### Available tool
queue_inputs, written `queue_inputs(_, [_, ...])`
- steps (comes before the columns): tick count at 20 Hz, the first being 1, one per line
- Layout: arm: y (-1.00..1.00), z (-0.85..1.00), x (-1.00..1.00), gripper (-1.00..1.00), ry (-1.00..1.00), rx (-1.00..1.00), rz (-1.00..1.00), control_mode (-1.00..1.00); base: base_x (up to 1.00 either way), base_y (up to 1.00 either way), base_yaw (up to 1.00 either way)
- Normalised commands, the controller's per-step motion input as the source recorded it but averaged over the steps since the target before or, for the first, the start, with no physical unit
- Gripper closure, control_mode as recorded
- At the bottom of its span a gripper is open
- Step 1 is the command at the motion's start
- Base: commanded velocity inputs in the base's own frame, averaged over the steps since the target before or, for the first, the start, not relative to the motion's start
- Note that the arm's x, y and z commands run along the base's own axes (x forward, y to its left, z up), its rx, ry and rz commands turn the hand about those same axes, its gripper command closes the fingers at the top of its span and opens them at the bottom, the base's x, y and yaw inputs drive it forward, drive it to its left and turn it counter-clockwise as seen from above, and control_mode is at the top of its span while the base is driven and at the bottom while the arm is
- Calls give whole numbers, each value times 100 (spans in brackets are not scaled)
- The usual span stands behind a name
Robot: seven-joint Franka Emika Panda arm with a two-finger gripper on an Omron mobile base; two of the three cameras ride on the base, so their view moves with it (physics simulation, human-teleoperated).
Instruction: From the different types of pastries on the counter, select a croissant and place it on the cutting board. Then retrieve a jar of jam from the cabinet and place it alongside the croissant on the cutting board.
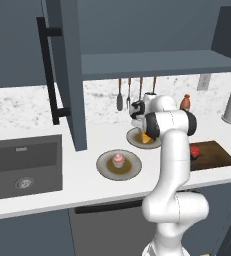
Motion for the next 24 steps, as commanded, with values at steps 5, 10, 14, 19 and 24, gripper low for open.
queue_inputs(5, [0,-17,0,100,0,0,11,-100,0,0,0])
queue_inputs(10, [0,-4,-1,100,0,0,8,-100,0,0,0])
queue_inputs(14, [0,4,-1,100,0,0,8,-100,0,0,0])
queue_inputs(19, [-6,31,0,100,0,1,6,-100,0,0,0])
queue_inputs(24, [-14,21,-6,100,0,0,3,-100,0,0,0])
